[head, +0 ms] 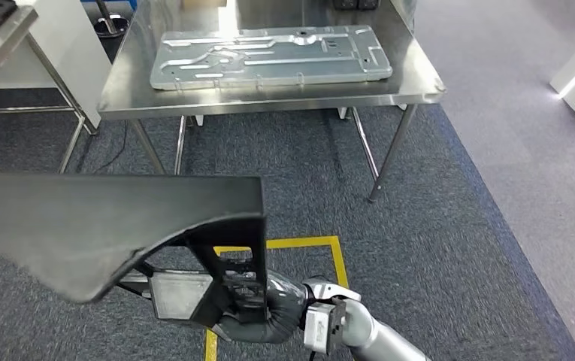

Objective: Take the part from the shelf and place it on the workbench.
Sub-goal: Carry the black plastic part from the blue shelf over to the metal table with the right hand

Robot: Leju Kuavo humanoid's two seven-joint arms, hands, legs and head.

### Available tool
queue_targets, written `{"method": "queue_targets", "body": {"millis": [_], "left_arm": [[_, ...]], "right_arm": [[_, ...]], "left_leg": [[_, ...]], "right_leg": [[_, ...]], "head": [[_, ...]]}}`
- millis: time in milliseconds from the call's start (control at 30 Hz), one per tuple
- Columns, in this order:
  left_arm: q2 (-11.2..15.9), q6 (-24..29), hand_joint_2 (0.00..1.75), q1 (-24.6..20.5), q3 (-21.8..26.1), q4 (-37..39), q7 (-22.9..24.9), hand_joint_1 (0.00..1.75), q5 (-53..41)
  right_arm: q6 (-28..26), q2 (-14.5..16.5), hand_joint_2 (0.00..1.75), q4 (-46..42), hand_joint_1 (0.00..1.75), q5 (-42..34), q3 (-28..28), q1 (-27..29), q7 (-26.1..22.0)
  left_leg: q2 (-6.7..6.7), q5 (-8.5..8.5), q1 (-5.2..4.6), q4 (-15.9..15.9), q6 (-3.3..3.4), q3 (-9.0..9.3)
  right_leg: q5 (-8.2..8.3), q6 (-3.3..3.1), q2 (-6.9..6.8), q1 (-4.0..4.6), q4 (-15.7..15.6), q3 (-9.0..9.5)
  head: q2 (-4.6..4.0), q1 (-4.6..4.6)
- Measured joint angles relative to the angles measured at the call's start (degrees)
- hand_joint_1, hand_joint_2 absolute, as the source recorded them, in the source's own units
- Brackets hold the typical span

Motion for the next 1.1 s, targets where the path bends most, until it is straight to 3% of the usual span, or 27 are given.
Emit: {"method": "queue_targets", "body": {"millis": [67, 100, 133, 167, 233, 267, 333, 433, 500, 600, 633, 667, 767, 800, 867, 933, 1000, 1100], "left_arm": [[0.00, 0.06, 1.75, -0.05, 0.01, 0.00, 0.07, 0.00, 0.07], [-0.01, 0.13, 1.75, -0.04, 0.01, 0.00, 0.16, 0.00, 0.11], [-0.01, 0.22, 1.75, -0.02, 0.02, 0.00, 0.26, 0.00, 0.15], [-0.02, 0.31, 1.75, 0.00, 0.02, 0.00, 0.38, 0.00, 0.19], [-0.08, 0.42, 1.75, 0.03, 0.03, 0.00, 0.56, 0.00, 0.30], [-0.10, 0.43, 1.75, 0.00, 0.04, 0.00, 0.60, 0.00, 0.38], [-0.10, 0.40, 1.75, -0.09, 0.05, 0.00, 0.62, 0.00, 0.49], [-0.08, 0.20, 1.75, -0.15, 0.04, 0.01, 0.57, 0.00, 0.45], [-0.09, 0.03, 1.75, -0.28, 0.03, 0.03, 0.55, 0.00, 0.24], [-0.07, -0.08, 1.75, -0.30, 0.02, 0.06, 0.54, 0.00, 0.04], [-0.06, -0.10, 1.75, -0.19, 0.02, 0.07, 0.54, 0.00, 0.02], [-0.05, -0.12, 1.75, -0.09, 0.01, 0.08, 0.55, 0.00, 0.00], [0.06, -0.08, 1.75, 0.00, 0.01, 0.10, 0.56, 0.00, 0.01], [0.14, -0.03, 1.75, -0.02, 0.01, 0.13, 0.57, 0.00, 0.03], [0.26, 0.07, 1.75, 0.03, 0.01, 0.20, 0.60, 0.00, 0.06], [0.27, 0.09, 1.75, 0.08, 0.00, 0.23, 0.59, 0.00, 0.07], [0.28, 0.07, 1.75, -0.04, 0.00, 0.24, 0.58, 0.00, 0.04], [0.28, 0.01, 1.75, -0.21, -0.02, 0.25, 0.57, 0.00, 0.01]], "right_arm": [[0.03, 0.01, 1.75, 0.09, 1.75, -0.09, 0.03, -0.22, 0.23], [0.08, 0.04, 1.75, 0.20, 1.75, -0.13, 0.04, -0.25, 0.38], [0.14, 0.08, 1.75, 0.33, 1.75, -0.17, 0.05, -0.25, 0.50], [0.21, 0.15, 1.75, 0.47, 1.75, -0.22, 0.06, -0.29, 0.57], [0.39, 0.29, 1.75, 0.66, 1.75, -0.37, 0.07, -0.50, 0.61], [0.48, 0.33, 1.75, 0.76, 1.75, -0.48, 0.09, -0.67, 0.61], [0.60, 0.37, 1.75, 0.95, 1.75, -0.68, 0.12, -0.90, 0.62], [0.61, 0.62, 1.75, 1.11, 1.75, -0.84, 0.13, -1.17, 0.63], [0.60, 0.78, 1.75, 1.15, 1.75, -0.90, 0.13, -1.43, 0.62], [0.59, 0.80, 1.75, 1.32, 1.75, -0.93, 0.14, -1.52, 0.62], [0.58, 0.80, 1.75, 1.39, 1.75, -0.93, 0.15, -1.47, 0.63], [0.58, 0.80, 1.75, 1.46, 1.75, -0.93, 0.15, -1.44, 0.63], [0.57, 0.87, 1.75, 1.61, 1.75, -0.92, 0.16, -1.45, 0.64], [0.57, 0.92, 1.75, 1.72, 1.75, -0.92, 0.17, -1.48, 0.64], [0.58, 1.10, 1.75, 1.93, 1.75, -0.90, 0.21, -1.51, 0.67], [0.57, 1.33, 1.75, 2.00, 1.75, -0.92, 0.24, -1.66, 0.68], [0.56, 1.43, 1.75, 2.06, 1.75, -0.98, 0.28, -2.01, 0.68], [0.57, 1.42, 1.75, 2.30, 1.75, -1.00, 0.34, -2.22, 0.68]], "left_leg": [[-0.04, -0.59, 0.00, -0.03, 0.14, 0.58], [-0.07, -0.97, 0.01, -0.02, 0.10, 0.89], [-0.12, -1.40, 0.03, -0.01, 0.00, 1.32], [-0.19, -1.88, 0.06, -0.01, -0.15, 1.92], [-0.30, -2.95, 0.14, -0.04, -0.58, 3.28], [-0.37, -3.46, 0.13, -0.03, -0.88, 3.87], [-0.42, -4.15, 0.03, -0.11, -1.65, 4.50], [-0.26, -4.06, 0.00, 1.32, -2.68, 4.61], [-0.08, -4.81, 0.11, 5.92, -3.08, 2.07], [0.00, -9.15, 0.13, 15.84, -3.52, -4.86], [0.00, -9.62, 0.12, 16.90, -3.44, -6.29], [0.00, -8.74, 0.10, 15.96, -3.20, -6.78], [0.12, -1.23, -0.34, 5.65, -1.93, -4.48], [0.16, -0.15, -0.61, 3.24, -1.56, -3.89], [0.16, -0.21, -1.01, 1.62, -0.90, -3.40], [0.04, 0.37, -0.80, 0.66, -0.25, -1.96], [-0.02, 0.52, -0.45, 0.05, 0.17, -0.37], [-0.06, -0.55, -0.36, -0.14, 0.30, 0.90]], "right_leg": [[-2.71, 0.49, -0.01, -0.20, 6.82, -4.74], [-3.40, 0.68, -0.02, -0.33, 9.30, -6.95], [-3.05, 0.78, -0.04, -0.44, 9.99, -8.27], [-1.55, 0.77, -0.08, -0.55, 8.68, -8.54], [3.88, 0.56, -0.18, -0.67, 1.72, -6.69], [5.52, 0.29, -0.24, -0.56, -1.46, -5.68], [6.77, -0.55, -0.26, -0.35, -4.40, -4.75], [6.61, -1.85, -0.09, -0.39, -4.87, -3.74], [6.03, -2.50, -0.14, -0.44, -5.09, -2.67], [4.75, -3.05, -0.17, -0.20, -5.16, -1.46], [4.31, -3.12, -0.09, -0.09, -5.16, -0.96], [3.87, -3.14, -0.01, 0.01, -5.16, -0.35], [2.48, -2.92, 0.07, 0.31, -5.20, 1.49], [2.08, -2.67, 0.12, 0.33, -5.25, 1.83], [1.82, -1.97, 0.23, 0.28, -5.20, 2.37], [1.82, -1.23, 0.27, 0.27, -4.39, 2.86], [0.91, -0.65, 0.17, 0.23, -0.84, 1.57], [-2.84, 0.09, 0.07, -0.20, 8.28, -5.03]], "head": [[-0.01, 0.05], [-0.01, 0.05], [-0.01, 0.05], [-0.01, 0.05], [-0.01, 0.07], [-0.01, 0.07], [-0.01, 0.08], [0.00, 0.07], [0.01, 0.02], [-0.01, -0.01], [-0.01, -0.02], [-0.01, -0.02], [-0.01, 0.03], [-0.01, 0.04], [-0.01, 0.09], [-0.01, 0.12], [-0.01, 0.23], [0.00, 0.28]]}}
